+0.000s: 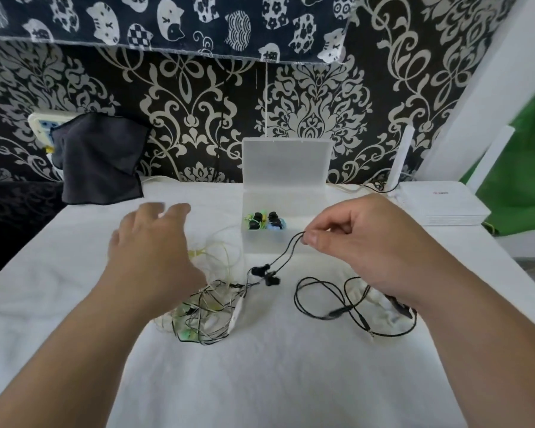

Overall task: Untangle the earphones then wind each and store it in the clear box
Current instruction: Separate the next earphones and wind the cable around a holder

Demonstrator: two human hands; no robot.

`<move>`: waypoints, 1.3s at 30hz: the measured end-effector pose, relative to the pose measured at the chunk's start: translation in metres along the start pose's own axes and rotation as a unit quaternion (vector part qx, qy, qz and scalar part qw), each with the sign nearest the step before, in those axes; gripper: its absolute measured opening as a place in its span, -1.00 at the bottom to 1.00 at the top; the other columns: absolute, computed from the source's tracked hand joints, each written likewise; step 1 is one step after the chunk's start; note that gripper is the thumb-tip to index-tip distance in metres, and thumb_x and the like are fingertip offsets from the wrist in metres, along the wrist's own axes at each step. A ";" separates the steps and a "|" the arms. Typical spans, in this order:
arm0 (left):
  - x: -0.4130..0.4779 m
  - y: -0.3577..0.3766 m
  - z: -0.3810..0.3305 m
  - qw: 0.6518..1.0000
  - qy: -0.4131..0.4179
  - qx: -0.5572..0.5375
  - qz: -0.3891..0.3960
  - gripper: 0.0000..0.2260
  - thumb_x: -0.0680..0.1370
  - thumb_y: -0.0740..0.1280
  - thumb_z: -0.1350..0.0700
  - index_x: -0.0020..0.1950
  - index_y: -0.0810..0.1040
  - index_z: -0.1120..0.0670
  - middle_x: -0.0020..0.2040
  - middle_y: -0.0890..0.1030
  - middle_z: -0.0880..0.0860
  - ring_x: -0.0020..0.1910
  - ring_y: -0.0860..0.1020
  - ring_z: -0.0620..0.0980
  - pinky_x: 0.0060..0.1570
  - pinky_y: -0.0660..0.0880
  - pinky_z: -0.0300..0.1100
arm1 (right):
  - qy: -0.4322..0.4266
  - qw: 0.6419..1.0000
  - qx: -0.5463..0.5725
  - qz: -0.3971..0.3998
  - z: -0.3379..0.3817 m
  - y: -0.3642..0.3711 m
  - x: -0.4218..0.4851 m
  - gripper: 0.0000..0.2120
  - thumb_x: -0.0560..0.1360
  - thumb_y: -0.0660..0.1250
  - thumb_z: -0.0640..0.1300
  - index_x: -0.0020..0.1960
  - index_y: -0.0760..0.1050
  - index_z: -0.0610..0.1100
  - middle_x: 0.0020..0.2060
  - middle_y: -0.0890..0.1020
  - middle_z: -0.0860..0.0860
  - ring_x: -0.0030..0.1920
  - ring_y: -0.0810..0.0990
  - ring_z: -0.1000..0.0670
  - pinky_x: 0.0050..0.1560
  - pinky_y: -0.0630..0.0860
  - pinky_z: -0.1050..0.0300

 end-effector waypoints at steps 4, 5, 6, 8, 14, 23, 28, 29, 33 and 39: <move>-0.027 0.011 -0.065 0.932 0.191 -0.271 0.148 -0.28 0.34 0.56 -0.08 0.44 0.36 -0.20 0.30 0.51 -0.28 0.23 0.45 -0.43 0.21 0.37 -0.42 | -0.007 0.998 0.050 0.023 0.000 0.005 -0.003 -0.92 0.49 0.46 -0.03 -0.15 0.72 0.02 -0.45 0.60 0.01 -0.46 0.45 0.04 -0.37 0.33 0.29; -0.033 0.021 -0.077 0.891 0.209 -0.349 0.203 -0.38 0.39 0.57 -0.06 0.40 0.43 -0.15 0.19 0.63 -0.15 0.19 0.55 -0.33 0.22 0.44 -0.32 | -0.006 0.997 0.072 0.034 -0.001 0.006 -0.004 -0.91 0.50 0.46 -0.06 -0.14 0.71 -0.02 -0.53 0.55 0.09 -0.52 0.42 0.11 -0.41 0.30 0.36; -0.035 0.029 -0.083 0.865 0.204 -0.399 0.227 -0.55 0.45 0.54 0.01 0.30 0.51 -0.09 0.03 0.70 0.04 0.09 0.65 -0.18 0.16 0.52 -0.20 | -0.004 0.995 0.092 0.048 -0.001 0.008 -0.006 -0.92 0.51 0.45 -0.10 -0.14 0.71 -0.05 -0.58 0.48 0.15 -0.55 0.40 0.14 -0.44 0.26 0.43; -0.028 0.034 -0.084 0.876 0.160 -0.415 0.185 -0.94 0.55 0.43 0.11 -0.01 0.63 -0.02 -0.29 0.63 0.24 -0.23 0.70 0.02 -0.12 0.55 -0.08 | 0.006 0.992 0.111 0.064 -0.007 0.005 -0.008 -0.97 0.48 0.49 -0.14 -0.14 0.70 -0.06 -0.56 0.41 0.16 -0.56 0.33 0.16 -0.46 0.24 0.38; -0.002 0.031 -0.047 0.861 0.003 -0.508 -0.011 -0.72 0.56 0.40 0.02 -0.29 0.52 0.11 -0.53 0.31 -0.02 -0.55 0.27 0.00 -0.32 0.29 -0.07 | 0.105 0.994 0.004 -0.004 -0.063 -0.021 -0.007 -0.90 0.43 0.50 -0.17 -0.11 0.64 0.01 -0.55 0.47 0.14 -0.53 0.42 0.09 -0.40 0.33 0.21; -0.019 0.051 -0.077 0.905 0.133 -0.366 0.172 -0.79 0.53 0.41 0.00 -0.25 0.58 0.06 -0.45 0.37 -0.06 -0.47 0.28 -0.10 -0.43 0.26 -0.23 | 0.174 0.963 -0.200 -0.038 -0.113 -0.012 0.005 -0.85 0.52 0.30 -0.14 -0.13 0.64 -0.07 -0.25 0.69 0.01 -0.28 0.63 -0.03 -0.21 0.55 0.09; -0.024 0.068 -0.082 0.896 0.115 -0.364 0.224 -0.58 0.66 0.13 -0.11 -0.35 0.44 0.03 -0.43 0.39 -0.05 -0.40 0.34 -0.06 -0.30 0.34 -0.12 | 0.185 0.939 -0.289 -0.030 -0.121 0.018 0.015 -0.92 0.47 0.29 -0.14 -0.18 0.53 -0.11 -0.27 0.62 -0.01 -0.24 0.59 -0.09 -0.34 0.46 0.15; -0.024 0.071 -0.082 0.898 0.115 -0.359 0.224 -0.57 0.66 0.13 -0.10 -0.36 0.39 0.03 -0.43 0.40 -0.06 -0.40 0.37 -0.06 -0.28 0.37 -0.12 | 0.192 0.933 -0.304 -0.026 -0.123 0.023 0.015 -0.88 0.47 0.29 -0.15 -0.24 0.43 -0.10 -0.33 0.55 0.01 -0.30 0.53 -0.05 -0.41 0.34 0.18; -0.032 0.079 -0.090 0.899 0.167 -0.282 0.290 -0.58 0.66 0.16 -0.10 -0.34 0.45 0.05 -0.36 0.59 -0.02 -0.31 0.49 -0.11 -0.17 0.47 -0.10 | 0.222 0.912 -0.343 -0.039 -0.124 0.027 0.013 -0.82 0.42 0.30 -0.20 -0.29 0.33 -0.09 -0.38 0.50 0.03 -0.43 0.40 0.01 -0.45 0.21 0.22; -0.034 0.097 -0.082 0.928 0.173 -0.135 0.302 -0.63 0.66 0.17 -0.09 -0.26 0.53 0.02 -0.36 0.50 -0.01 -0.44 0.44 -0.07 -0.40 0.34 -0.25 | 0.203 0.911 -0.360 -0.007 -0.116 0.032 0.010 -0.93 0.36 0.33 -0.19 -0.17 0.53 -0.05 -0.28 0.59 0.05 -0.28 0.55 -0.03 -0.39 0.31 0.21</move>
Point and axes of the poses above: each hand's wrist, its own x-axis towards the middle knuckle, its own y-axis out of the palm, z = x × y, the point moved 6 cm from there along x, towards the middle knuckle
